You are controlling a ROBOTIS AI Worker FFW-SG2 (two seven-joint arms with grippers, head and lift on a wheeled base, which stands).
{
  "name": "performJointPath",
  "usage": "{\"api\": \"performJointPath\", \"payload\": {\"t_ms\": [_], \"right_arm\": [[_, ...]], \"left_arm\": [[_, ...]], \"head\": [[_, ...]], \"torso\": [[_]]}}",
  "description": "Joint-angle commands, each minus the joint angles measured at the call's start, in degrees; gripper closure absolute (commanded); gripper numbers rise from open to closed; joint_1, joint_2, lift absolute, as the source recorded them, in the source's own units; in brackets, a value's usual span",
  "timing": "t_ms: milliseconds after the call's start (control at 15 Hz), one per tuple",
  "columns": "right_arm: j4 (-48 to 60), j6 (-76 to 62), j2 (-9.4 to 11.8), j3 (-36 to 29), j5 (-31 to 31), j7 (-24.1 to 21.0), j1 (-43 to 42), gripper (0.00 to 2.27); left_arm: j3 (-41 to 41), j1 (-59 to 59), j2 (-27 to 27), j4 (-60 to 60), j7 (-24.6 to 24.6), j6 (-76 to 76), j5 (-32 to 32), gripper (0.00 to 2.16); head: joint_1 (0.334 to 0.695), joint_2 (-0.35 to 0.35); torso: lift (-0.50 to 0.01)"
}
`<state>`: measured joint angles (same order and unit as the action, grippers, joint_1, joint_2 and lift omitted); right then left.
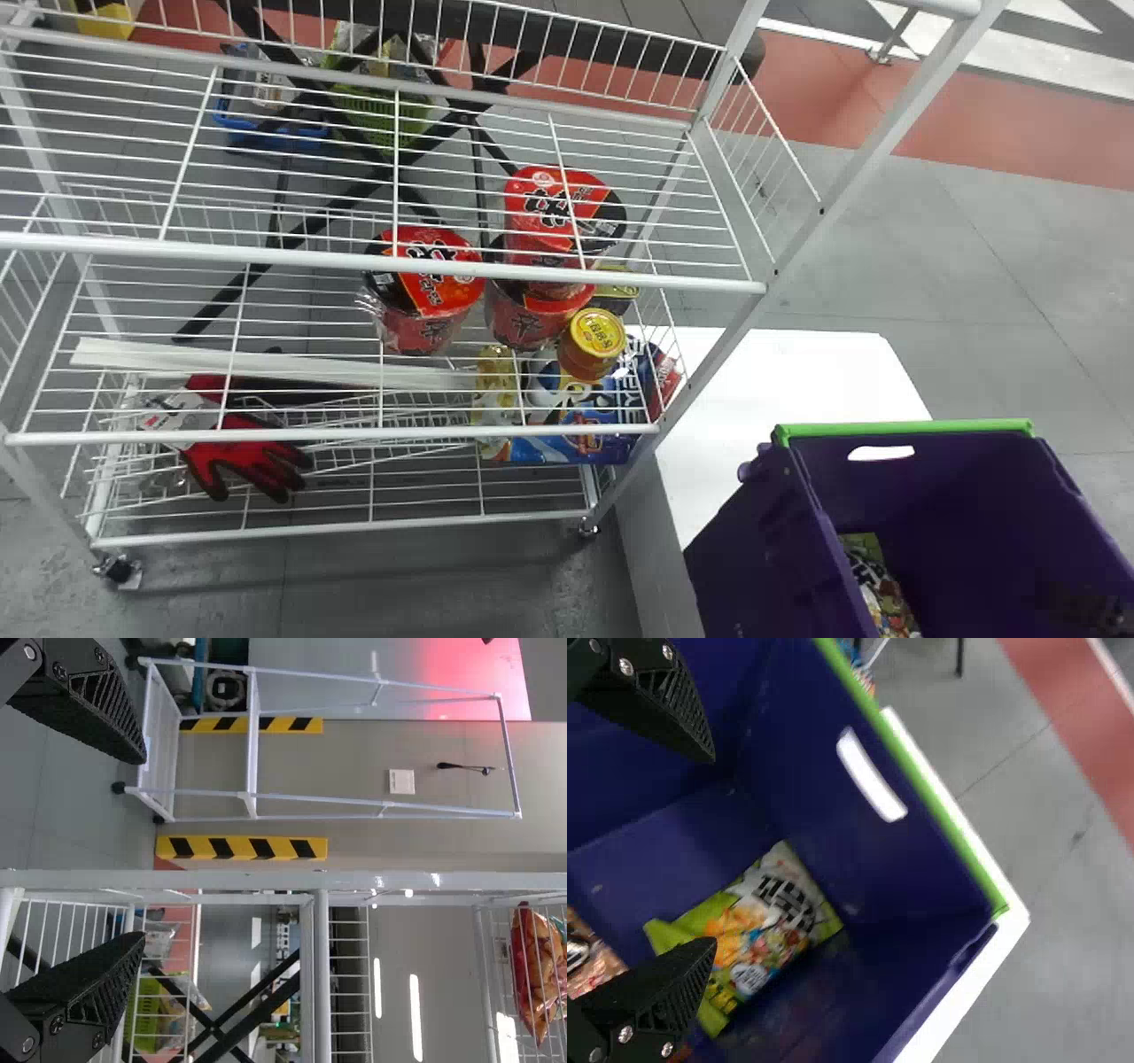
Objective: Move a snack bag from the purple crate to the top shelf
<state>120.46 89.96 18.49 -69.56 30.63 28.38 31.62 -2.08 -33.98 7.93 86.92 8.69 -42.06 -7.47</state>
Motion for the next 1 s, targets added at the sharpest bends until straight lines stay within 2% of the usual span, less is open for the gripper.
{"api": "performJointPath", "payload": {"t_ms": [0,200,467,533,600,933], "right_arm": [[-8.0,0.1,2.6,6.2,-7.5,1.0,0.0,0.08],[-14.7,0.1,3.5,13.8,-16.6,1.4,0.0,0.08],[-25.4,0.1,7.4,23.4,-25.1,1.7,-2.9,0.08],[-30.1,0.1,9.1,25.2,-26.4,1.8,-5.2,0.08],[-32.7,0.1,9.7,25.9,-27.2,1.9,-5.9,0.08],[-37.1,0.1,10.0,31.9,-35.4,2.9,-8.0,0.08]], "left_arm": [[-0.6,0.3,0.2,-0.6,0.1,-0.9,0.0,0.12],[-2.0,0.4,0.2,-0.6,0.0,-1.4,-0.6,0.12],[-2.4,1.4,0.3,-1.5,-0.1,-1.9,-0.7,0.12],[-2.3,2.3,0.5,-1.9,-0.4,-1.7,-0.8,0.12],[-1.8,3.4,1.1,-2.6,-1.0,-1.7,-1.3,0.12],[-1.6,4.2,2.3,-3.9,-1.2,-1.7,-2.6,0.12]], "head": [[0.695,-0.35],[0.695,-0.35],[0.695,-0.35],[0.695,-0.35],[0.695,-0.35],[0.695,-0.35]], "torso": [[-0.451],[-0.451],[-0.451],[-0.451],[-0.451],[-0.451]]}}
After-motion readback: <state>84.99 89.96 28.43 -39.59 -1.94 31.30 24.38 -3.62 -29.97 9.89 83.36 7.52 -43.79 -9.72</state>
